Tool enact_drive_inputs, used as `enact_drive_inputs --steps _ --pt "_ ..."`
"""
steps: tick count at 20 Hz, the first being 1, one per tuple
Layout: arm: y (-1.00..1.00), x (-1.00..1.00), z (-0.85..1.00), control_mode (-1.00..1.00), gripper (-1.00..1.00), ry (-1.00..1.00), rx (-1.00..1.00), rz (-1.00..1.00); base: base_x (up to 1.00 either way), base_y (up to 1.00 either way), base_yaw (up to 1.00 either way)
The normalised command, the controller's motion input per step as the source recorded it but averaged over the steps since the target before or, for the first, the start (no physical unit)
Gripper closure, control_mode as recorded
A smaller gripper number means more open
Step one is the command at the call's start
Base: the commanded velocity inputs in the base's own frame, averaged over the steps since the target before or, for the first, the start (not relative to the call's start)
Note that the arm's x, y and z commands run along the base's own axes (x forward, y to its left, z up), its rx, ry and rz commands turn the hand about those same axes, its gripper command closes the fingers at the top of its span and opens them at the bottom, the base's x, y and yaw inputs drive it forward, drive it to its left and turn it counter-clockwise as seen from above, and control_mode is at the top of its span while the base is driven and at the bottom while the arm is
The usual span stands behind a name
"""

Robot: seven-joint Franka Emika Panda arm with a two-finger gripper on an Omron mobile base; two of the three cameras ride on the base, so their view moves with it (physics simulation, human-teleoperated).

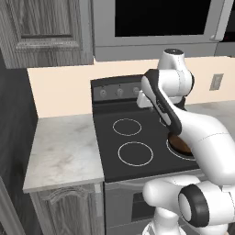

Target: Put the sweet potato and tomato in the pan. Then turn on the front right burner and set the heat to medium.

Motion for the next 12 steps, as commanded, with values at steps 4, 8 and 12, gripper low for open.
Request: enact_drive_inputs --steps 4,8,12 --pt "0.0 0.0 0.0 1.0 -1.0 0.0 0.0 0.0 0.0 0.0 0.0" --pt "0.0 0.0 0.0 1.0 -1.0 0.0 0.0 0.0 -0.07 -0.02 -0.02" --pt "0.0 0.0 0.0 1.0 -1.0 0.0 0.0 0.0 -0.15 -0.05 -0.08"
